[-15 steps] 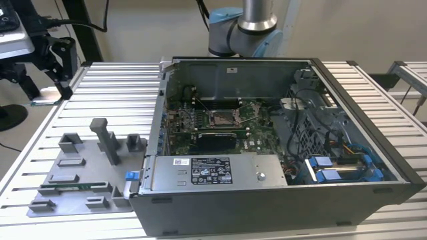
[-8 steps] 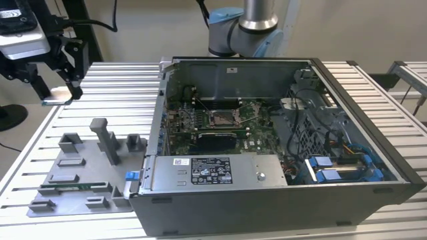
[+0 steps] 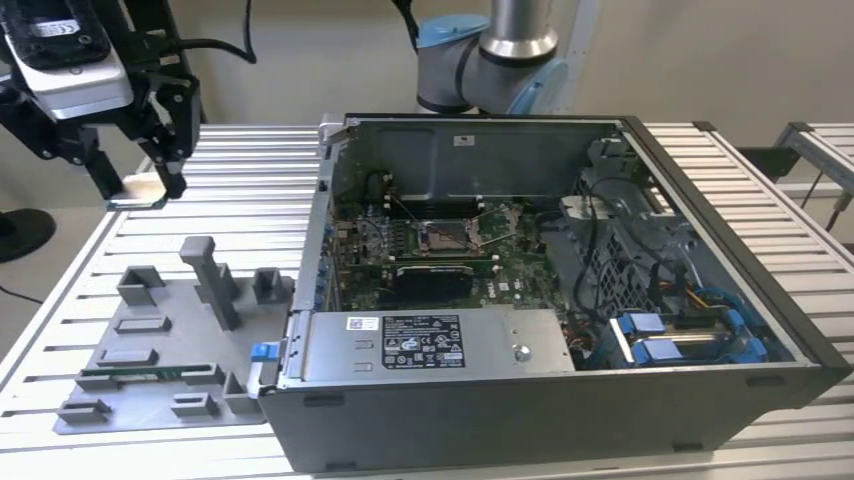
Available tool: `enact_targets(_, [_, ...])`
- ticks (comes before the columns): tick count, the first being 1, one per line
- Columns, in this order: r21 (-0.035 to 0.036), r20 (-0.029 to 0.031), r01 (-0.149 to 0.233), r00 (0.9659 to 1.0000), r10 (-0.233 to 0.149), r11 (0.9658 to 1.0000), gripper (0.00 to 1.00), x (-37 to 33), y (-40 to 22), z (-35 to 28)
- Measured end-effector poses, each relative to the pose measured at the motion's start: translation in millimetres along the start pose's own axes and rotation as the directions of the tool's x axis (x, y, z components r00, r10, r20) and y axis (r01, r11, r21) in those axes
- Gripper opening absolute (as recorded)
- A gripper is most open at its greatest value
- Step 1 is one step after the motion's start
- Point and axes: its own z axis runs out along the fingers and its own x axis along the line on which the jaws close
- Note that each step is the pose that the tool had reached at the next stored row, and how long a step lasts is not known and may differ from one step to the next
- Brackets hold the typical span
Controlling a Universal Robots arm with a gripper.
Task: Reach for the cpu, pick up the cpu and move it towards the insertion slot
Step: 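Pick up the cpu and move it towards the insertion slot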
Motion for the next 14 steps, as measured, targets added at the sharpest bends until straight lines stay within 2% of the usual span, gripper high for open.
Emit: enact_targets(14, [0.0000, 0.0000, 0.000, 1.0000, 0.000, 1.0000, 0.00, -28.1, -0.6, -0.3])
